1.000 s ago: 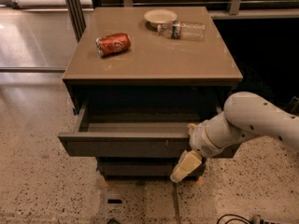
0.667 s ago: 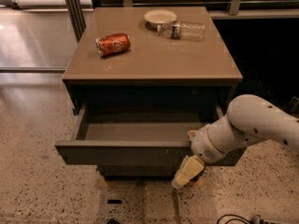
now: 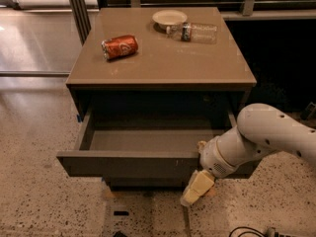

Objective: Open top drawer

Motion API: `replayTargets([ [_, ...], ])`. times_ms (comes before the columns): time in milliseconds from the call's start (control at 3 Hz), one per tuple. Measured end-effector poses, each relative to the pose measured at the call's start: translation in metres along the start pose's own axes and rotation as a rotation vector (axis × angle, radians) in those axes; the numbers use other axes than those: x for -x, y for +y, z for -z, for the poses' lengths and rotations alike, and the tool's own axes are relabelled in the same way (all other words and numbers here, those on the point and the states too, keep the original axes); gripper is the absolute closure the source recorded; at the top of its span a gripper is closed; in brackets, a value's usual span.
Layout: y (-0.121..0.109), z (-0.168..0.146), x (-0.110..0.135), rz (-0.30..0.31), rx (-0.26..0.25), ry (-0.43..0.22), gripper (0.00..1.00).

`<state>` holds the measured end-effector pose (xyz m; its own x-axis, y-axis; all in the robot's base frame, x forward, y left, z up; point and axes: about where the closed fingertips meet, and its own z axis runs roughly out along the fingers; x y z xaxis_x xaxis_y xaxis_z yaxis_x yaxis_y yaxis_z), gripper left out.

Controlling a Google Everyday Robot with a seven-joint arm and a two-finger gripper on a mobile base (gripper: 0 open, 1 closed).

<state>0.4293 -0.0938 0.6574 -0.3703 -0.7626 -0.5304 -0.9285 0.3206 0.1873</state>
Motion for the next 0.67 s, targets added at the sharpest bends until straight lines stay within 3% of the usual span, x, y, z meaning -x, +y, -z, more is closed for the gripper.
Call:
replayTargets([
  [333,0.001,0.003,0.002,0.000,0.000,0.000,0.00],
  [667,0.029,0.010,-0.005,-0.021,0.041,0.005,0.00],
])
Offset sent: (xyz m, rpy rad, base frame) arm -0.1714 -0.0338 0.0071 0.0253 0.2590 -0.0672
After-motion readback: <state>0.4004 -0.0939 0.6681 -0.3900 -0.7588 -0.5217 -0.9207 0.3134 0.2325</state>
